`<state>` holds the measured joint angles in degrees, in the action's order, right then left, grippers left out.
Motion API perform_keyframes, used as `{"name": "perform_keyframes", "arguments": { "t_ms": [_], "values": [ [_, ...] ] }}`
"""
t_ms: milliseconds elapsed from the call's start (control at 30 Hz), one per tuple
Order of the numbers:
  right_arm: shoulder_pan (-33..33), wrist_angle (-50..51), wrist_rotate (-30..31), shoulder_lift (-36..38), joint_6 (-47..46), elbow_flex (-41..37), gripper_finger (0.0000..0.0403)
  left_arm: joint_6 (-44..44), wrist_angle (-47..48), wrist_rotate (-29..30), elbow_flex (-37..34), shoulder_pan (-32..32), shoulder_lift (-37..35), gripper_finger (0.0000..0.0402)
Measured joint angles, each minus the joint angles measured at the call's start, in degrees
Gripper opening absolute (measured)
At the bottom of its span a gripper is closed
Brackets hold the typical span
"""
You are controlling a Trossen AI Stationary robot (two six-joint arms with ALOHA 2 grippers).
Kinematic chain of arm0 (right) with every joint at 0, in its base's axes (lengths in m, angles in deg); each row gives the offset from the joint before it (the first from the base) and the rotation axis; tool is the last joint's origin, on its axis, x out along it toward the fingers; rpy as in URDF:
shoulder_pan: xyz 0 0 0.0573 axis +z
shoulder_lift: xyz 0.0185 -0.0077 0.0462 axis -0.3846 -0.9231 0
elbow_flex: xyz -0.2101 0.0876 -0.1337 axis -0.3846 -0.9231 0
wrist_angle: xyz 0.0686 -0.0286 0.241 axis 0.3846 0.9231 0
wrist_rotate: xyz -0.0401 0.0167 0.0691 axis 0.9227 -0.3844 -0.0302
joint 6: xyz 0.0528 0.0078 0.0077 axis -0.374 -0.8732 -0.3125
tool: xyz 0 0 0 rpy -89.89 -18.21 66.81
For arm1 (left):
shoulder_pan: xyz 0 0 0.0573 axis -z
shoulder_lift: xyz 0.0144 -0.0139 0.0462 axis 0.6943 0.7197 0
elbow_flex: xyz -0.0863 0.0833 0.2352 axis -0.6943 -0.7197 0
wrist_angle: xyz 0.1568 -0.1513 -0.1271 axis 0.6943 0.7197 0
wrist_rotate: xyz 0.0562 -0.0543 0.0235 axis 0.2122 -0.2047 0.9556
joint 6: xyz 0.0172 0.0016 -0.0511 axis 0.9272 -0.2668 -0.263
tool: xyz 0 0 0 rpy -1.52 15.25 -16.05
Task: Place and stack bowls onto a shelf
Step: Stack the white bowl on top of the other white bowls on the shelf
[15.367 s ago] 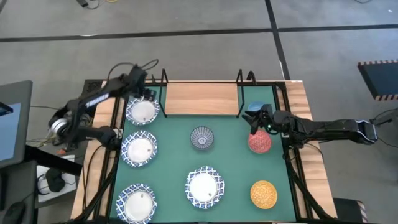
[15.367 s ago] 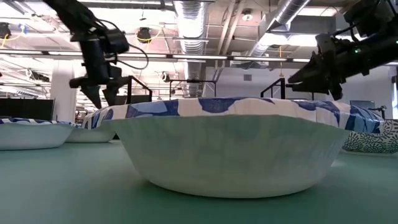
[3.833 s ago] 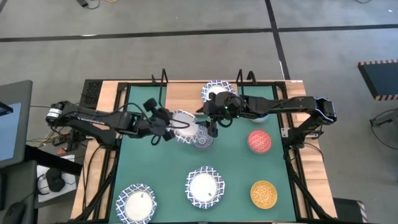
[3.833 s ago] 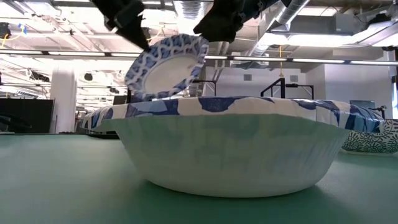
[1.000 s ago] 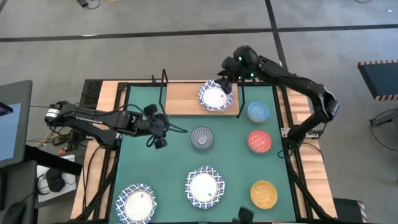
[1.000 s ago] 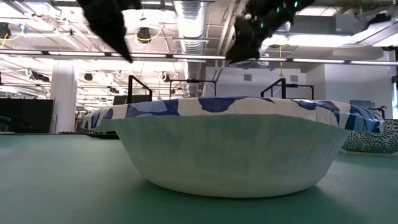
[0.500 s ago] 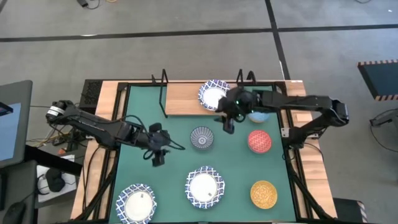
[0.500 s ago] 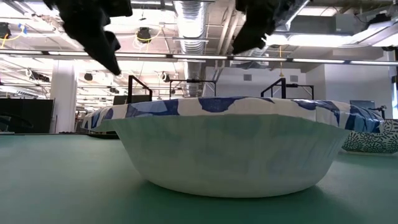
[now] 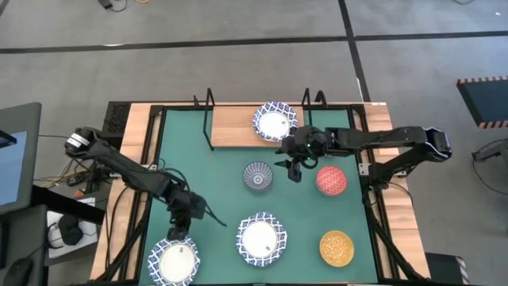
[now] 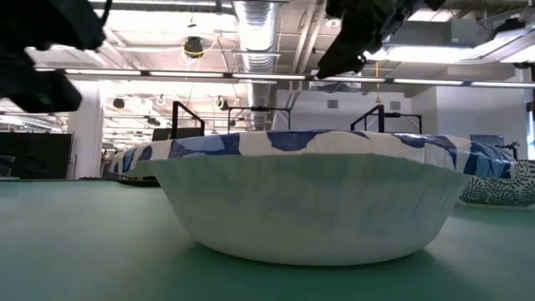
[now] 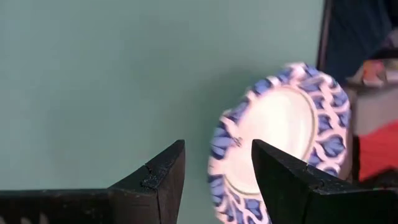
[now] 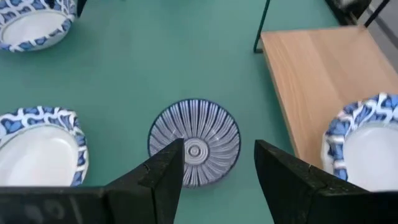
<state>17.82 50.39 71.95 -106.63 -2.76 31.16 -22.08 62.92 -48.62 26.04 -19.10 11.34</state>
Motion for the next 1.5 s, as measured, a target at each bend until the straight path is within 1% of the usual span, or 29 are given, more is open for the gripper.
{"name": "perform_keyframes", "arguments": {
  "t_ms": [167, 300, 467, 567, 633, 733, 767, 800, 967, 1067, 1133, 1233, 1333, 1500],
  "values": [
    [-0.71, -1.78, -0.02, -0.24, 1.41, 0.02, 0.0218, -1.63, -1.07, 1.45, -0.46, 2.00, 2.80, 0.0169],
    [-1.44, -1.84, -0.02, -0.24, 1.54, 0.04, 0.0218, -4.27, -1.67, 0.51, -1.78, 4.49, 6.14, 0.0169],
    [-2.61, -2.24, -0.04, -0.24, 1.61, 0.04, 0.0218, -5.10, -2.80, -1.89, -2.01, 7.05, 9.56, 0.0163],
    [-2.89, -2.59, -0.05, -0.24, 1.64, 0.04, 0.0218, -5.70, -4.49, -2.52, -2.03, 8.00, 10.16, 0.0132],
    [-2.89, -2.66, -0.04, -0.24, 1.64, 0.04, 0.0218, -5.75, -4.96, -2.51, -2.03, 8.18, 10.16, 0.0097],
    [-2.86, -2.93, -0.07, -0.24, 1.64, 0.04, 0.0218, -5.11, -5.76, -2.53, -2.03, 7.24, 9.98, 0.0032],
    [-2.84, -2.95, -0.07, -0.24, 1.61, 0.04, 0.0218, -5.11, -5.82, -2.42, -2.03, 6.42, 9.90, 0.0017],
    [-2.86, -2.93, -0.07, -0.24, 1.61, 0.04, 0.0218, -5.33, -5.72, -1.62, -2.01, 5.50, 9.88, 0.0011],
    [-2.62, -2.89, -0.07, -0.26, 1.57, 0.04, 0.0218, -4.77, -4.70, 6.82, -1.40, 0.71, 8.68, 0.0006],
    [-2.23, -2.87, -0.26, -0.26, 1.53, 0.04, 0.0218, -2.37, -1.57, 11.67, 0.77, -1.68, 6.97, 0.0002],
    [-2.00, -2.45, -0.30, -0.26, 1.21, 0.04, 0.0218, -1.89, 1.26, 16.04, 2.87, -2.68, 5.31, 0.0002],
    [-2.11, -1.29, -0.28, -0.03, 1.10, 0.04, 0.0218, -1.93, 6.78, 22.50, 6.13, -3.48, 2.48, 0.0001],
    [-2.53, -2.57, -0.26, 0.29, 1.07, 0.04, 0.0218, -2.38, 10.41, 29.11, 8.87, -3.49, -0.72, 0.0001],
    [-2.06, -7.87, -0.92, -1.47, 0.45, 0.04, 0.0218, -2.16, 11.04, 37.74, 10.43, -3.57, -6.08, 0.0000]
  ]
}}
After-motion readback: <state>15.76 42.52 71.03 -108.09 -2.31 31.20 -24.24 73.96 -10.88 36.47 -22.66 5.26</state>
